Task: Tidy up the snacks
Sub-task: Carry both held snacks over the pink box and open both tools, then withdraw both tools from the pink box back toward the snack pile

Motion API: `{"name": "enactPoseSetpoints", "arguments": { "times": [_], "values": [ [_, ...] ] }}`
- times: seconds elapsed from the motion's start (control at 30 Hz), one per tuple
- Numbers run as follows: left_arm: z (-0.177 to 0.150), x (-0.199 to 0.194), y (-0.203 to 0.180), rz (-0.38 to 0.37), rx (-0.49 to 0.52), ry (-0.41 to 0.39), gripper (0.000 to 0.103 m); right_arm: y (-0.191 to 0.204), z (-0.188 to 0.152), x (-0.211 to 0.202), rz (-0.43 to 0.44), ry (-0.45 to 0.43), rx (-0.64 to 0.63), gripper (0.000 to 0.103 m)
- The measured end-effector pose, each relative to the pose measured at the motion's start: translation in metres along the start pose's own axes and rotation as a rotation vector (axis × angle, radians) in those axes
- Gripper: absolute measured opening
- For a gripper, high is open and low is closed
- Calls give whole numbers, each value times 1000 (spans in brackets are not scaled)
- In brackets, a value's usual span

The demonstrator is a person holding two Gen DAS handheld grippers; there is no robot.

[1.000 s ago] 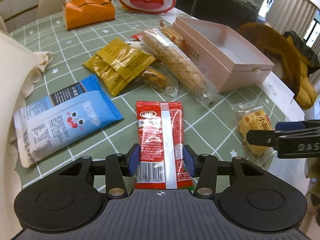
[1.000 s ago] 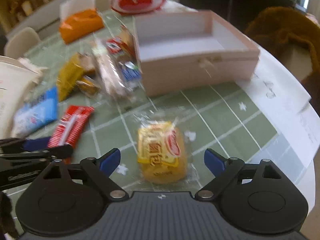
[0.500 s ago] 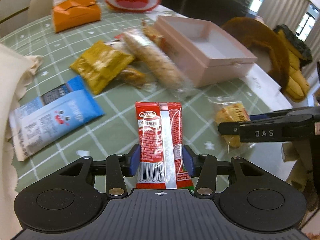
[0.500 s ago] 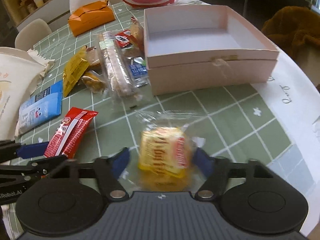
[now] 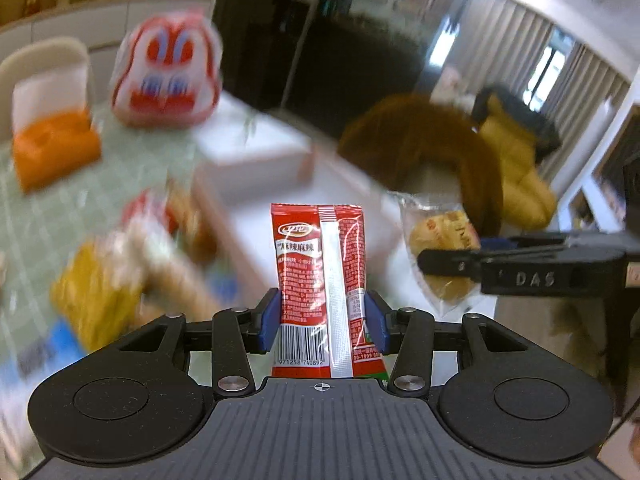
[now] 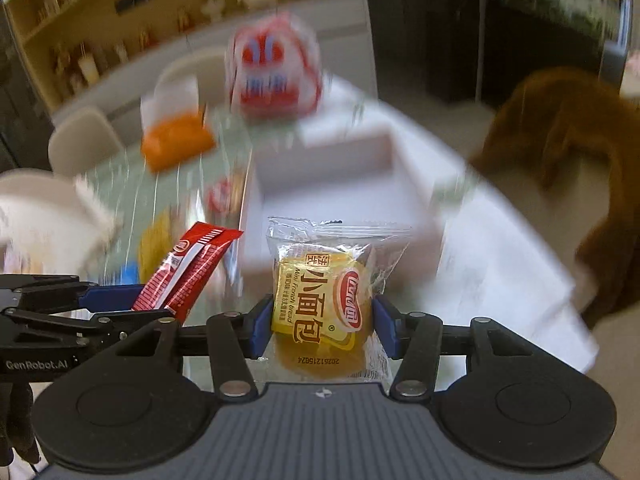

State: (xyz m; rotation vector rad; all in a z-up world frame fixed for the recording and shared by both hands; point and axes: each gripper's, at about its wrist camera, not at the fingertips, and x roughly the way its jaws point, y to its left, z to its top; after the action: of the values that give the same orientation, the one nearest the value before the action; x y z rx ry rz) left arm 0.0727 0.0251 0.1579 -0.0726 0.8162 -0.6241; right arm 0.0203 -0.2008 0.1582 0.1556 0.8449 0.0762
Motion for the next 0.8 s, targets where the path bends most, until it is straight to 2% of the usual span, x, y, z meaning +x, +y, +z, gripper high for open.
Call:
{"name": "enactPoseSetpoints", "arguments": {
  "times": [0.1,0.17,0.2,0.23,0.3,0.43,0.57,0.67,0.8],
  "values": [
    [49,29,4,-7,-28,-52,52,-11,46,11,3,-58,8,52],
    [78,70,17,-12,-99,-15,54,-23,74,32,44,-71,44,57],
    [87,89,26,1,-143,14,54,-28,84,42,52,-58,56,72],
    [91,104,33,28,-167,27,53,-34,92,56,47,-36,74,76],
    [92,114,39,108,-175,7,51,-41,94,68,30,-25,87,76],
    [70,95,57,129,-240,-27,51,-51,68,78,38,24,56,77],
    [34,61,86,240,-323,-40,51,-40,33,91,24,104,1,77],
    [6,40,111,289,-381,-23,51,-15,22,96,26,126,-60,77],
    [-24,20,137,323,-400,11,51,34,22,104,36,126,-144,77]
  ]
}}
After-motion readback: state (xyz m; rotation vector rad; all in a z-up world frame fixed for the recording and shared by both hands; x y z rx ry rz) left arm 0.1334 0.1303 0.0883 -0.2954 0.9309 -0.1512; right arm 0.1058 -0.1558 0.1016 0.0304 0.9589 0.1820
